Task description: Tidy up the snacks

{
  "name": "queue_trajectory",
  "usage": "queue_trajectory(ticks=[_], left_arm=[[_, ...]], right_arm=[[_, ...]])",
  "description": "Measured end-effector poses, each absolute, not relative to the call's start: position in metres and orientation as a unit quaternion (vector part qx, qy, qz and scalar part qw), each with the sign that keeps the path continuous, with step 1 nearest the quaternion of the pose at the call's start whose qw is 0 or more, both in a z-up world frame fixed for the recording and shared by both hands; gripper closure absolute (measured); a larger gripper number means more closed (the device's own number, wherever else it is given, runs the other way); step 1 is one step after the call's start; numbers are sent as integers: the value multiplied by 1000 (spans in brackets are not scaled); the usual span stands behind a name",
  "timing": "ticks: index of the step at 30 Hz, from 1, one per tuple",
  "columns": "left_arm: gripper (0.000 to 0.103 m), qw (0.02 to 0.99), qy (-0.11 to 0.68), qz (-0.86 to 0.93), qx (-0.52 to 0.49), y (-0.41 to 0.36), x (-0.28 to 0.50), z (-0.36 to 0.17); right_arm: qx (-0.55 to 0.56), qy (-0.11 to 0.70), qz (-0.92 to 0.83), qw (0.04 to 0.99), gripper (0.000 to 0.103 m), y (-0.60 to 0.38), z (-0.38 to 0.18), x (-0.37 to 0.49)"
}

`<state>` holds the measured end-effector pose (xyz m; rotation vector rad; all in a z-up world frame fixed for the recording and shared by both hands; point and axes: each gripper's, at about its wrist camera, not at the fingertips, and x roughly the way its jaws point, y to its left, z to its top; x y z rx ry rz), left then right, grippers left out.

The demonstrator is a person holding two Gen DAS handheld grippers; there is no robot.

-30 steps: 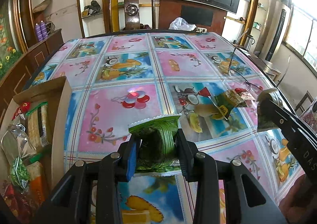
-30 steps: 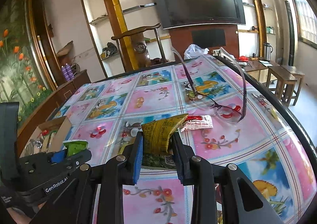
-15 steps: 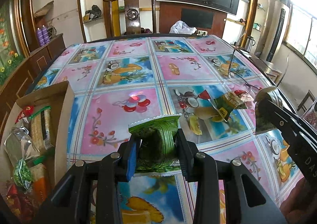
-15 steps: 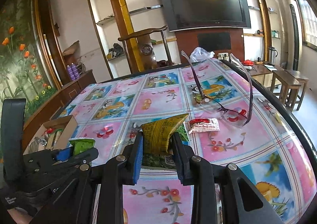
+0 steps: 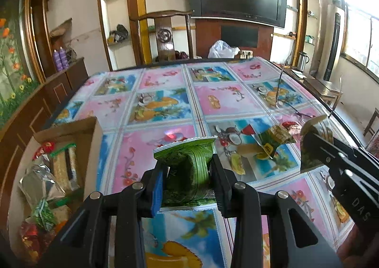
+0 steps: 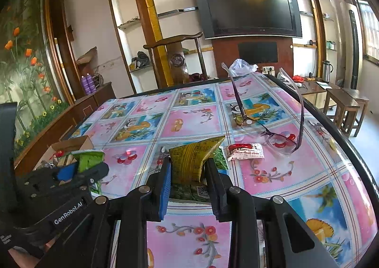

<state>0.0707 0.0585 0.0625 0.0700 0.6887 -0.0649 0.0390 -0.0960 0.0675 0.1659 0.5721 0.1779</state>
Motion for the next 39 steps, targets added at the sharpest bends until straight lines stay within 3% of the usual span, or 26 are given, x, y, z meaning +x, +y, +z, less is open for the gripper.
queue_trajectory(ticks=[31, 39], left_arm=[[68, 959, 269, -3, 87, 47, 53, 77], [68, 967, 247, -9, 59, 61, 32, 102]], right_arm=[[76, 280, 82, 954, 73, -96, 66, 38], [101, 268, 91, 954, 72, -85, 73, 26]])
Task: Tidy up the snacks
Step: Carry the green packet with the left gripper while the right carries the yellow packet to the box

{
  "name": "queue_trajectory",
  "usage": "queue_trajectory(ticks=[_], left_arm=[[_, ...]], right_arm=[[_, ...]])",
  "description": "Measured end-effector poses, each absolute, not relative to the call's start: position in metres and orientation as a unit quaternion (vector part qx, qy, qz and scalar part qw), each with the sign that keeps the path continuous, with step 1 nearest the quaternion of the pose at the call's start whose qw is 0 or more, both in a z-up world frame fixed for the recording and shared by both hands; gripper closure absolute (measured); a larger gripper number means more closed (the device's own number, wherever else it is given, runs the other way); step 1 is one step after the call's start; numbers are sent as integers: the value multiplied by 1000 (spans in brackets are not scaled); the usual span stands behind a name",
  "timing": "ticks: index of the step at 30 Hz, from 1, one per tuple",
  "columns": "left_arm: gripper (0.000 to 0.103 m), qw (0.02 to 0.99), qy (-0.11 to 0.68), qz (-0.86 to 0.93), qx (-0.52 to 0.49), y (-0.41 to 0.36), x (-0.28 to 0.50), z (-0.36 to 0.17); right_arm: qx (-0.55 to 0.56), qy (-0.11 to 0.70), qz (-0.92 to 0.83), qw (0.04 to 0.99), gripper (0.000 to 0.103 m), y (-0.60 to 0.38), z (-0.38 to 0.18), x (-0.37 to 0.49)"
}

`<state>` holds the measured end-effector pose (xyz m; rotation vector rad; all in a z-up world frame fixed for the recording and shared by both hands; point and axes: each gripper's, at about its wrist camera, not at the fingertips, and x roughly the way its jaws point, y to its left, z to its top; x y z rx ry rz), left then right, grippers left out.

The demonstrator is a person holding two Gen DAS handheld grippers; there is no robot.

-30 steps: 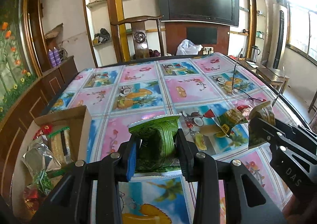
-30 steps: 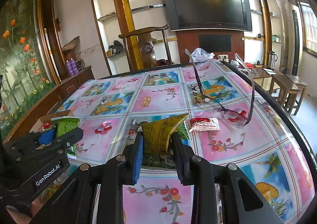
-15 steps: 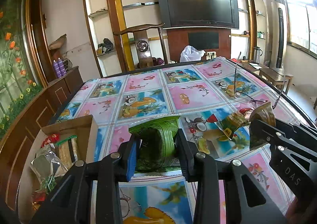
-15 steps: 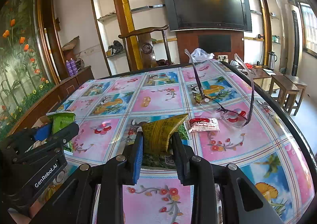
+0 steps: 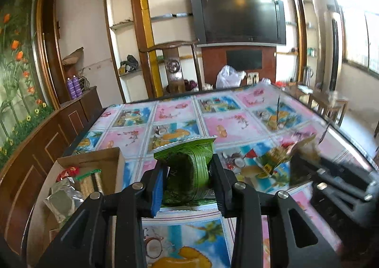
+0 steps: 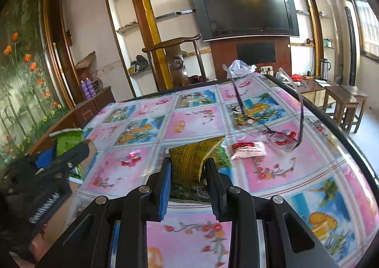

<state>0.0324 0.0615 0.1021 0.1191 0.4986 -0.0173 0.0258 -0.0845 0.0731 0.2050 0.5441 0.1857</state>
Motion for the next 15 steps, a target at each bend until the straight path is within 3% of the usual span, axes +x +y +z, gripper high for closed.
queue_trajectory(ticks=[8, 15], left_arm=[[68, 974, 224, 29, 13, 133, -15, 126], [68, 951, 294, 92, -35, 242, -35, 90]], right_arm=[[68, 254, 190, 946, 72, -5, 84, -8], [37, 271, 299, 914, 72, 77, 81, -26]])
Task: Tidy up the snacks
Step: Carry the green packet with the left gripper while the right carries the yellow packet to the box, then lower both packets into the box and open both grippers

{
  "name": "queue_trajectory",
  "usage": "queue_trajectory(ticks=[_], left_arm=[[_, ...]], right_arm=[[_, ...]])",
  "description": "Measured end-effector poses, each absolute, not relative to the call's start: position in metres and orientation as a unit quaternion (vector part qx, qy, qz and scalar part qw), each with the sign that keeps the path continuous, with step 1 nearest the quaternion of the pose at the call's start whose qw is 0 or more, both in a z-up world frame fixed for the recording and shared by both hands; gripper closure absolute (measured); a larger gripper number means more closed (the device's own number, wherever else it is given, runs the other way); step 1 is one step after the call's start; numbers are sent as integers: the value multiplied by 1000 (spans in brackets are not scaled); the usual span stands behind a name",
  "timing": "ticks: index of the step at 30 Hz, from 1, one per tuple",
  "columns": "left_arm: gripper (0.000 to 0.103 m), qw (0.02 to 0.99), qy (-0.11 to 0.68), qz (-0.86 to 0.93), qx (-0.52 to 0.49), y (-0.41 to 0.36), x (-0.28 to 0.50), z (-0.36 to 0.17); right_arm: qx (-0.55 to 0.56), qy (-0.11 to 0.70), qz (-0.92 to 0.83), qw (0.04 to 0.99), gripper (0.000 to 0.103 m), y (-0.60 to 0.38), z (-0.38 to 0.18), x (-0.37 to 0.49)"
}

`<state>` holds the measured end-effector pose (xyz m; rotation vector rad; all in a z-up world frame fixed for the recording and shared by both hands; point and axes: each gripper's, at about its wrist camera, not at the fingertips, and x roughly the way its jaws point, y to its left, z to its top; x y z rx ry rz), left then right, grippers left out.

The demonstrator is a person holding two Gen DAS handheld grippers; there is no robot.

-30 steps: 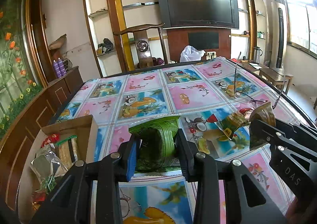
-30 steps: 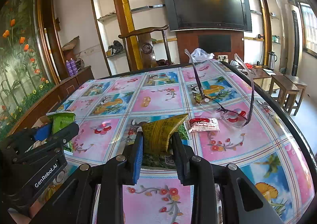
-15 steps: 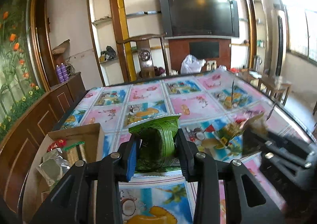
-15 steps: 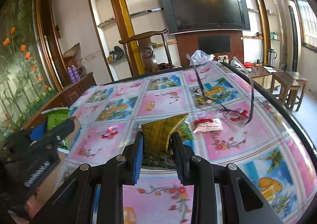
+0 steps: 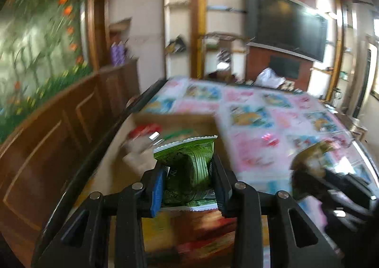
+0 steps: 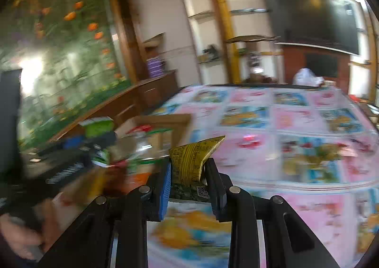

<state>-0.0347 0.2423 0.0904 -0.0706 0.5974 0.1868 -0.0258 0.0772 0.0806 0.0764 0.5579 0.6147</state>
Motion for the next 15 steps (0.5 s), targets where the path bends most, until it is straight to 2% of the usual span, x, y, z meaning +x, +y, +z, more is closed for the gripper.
queue_trajectory(ticks=[4, 15], left_arm=[[68, 935, 329, 109, -69, 285, -33, 68], [68, 923, 350, 135, -81, 300, -21, 49]], right_arm=[[16, 288, 340, 895, 72, 118, 72, -31], [16, 342, 345, 874, 72, 163, 45, 18]])
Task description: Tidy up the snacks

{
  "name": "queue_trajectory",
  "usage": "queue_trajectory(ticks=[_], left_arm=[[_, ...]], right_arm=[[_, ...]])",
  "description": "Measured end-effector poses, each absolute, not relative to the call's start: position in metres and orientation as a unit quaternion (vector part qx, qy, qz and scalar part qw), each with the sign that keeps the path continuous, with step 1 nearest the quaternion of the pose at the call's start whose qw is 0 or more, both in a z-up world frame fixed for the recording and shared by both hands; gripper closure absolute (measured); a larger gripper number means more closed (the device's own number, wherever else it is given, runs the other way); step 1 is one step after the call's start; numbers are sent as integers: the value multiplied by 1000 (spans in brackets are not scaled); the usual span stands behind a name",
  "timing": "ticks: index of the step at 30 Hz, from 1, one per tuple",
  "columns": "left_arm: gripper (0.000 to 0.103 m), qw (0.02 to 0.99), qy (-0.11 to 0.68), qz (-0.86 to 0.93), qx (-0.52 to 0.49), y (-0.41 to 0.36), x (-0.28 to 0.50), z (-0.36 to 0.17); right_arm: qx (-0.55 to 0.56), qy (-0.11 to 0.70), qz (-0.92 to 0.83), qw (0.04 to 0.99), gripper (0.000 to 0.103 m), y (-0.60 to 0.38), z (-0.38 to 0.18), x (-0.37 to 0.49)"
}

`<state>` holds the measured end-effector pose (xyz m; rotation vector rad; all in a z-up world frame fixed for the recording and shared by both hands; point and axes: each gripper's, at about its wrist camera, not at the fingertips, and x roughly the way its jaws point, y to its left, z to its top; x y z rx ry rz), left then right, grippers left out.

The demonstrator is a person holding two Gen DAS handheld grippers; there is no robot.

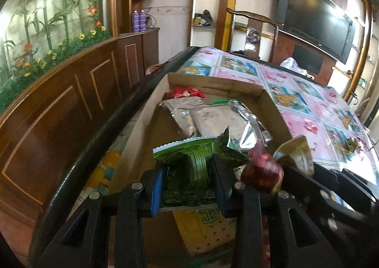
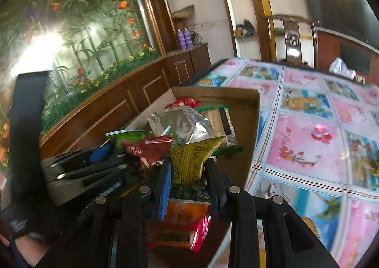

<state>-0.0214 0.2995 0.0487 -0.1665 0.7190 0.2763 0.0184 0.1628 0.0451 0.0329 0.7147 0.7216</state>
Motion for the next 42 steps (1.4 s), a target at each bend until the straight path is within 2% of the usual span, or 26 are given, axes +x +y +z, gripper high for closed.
queue_trajectory(ticks=[4, 5, 7, 8, 9, 10, 14, 16, 18, 24, 34, 42], left_arm=[[67, 918, 361, 140, -83, 302, -17, 44], [64, 919, 358, 145, -81, 301, -18, 45], [47, 923, 343, 159, -75, 301, -22, 49], [34, 925, 336, 163, -74, 300, -24, 51], [26, 928, 324, 169, -73, 300, -28, 55], [24, 931, 313, 174, -71, 299, -31, 58], [18, 939, 279, 188, -66, 298, -40, 70], [9, 943, 257, 204, -63, 296, -47, 77], [0, 945, 242, 210, -60, 292, -53, 84], [0, 940, 260, 221, -21, 262, -59, 91], [0, 943, 228, 235, 51, 213, -74, 110], [0, 936, 243, 245, 70, 204, -68, 105]], right_arm=[[23, 365, 348, 863, 70, 162, 32, 22], [24, 362, 349, 864, 70, 159, 34, 21], [29, 345, 351, 870, 67, 152, 42, 15], [29, 333, 349, 875, 63, 147, 47, 10], [27, 325, 345, 880, 50, 145, 50, 6], [26, 315, 341, 886, 42, 139, 54, 1], [21, 272, 326, 905, 36, 115, 66, -21], [10, 252, 306, 918, 18, 104, 70, -31], [-12, 222, 271, 936, 12, 92, 76, -44], [-39, 202, 224, 953, 3, 64, 81, -65], [-24, 207, 214, 954, 3, 42, 83, -67], [-45, 195, 223, 954, 3, 49, 83, -78]])
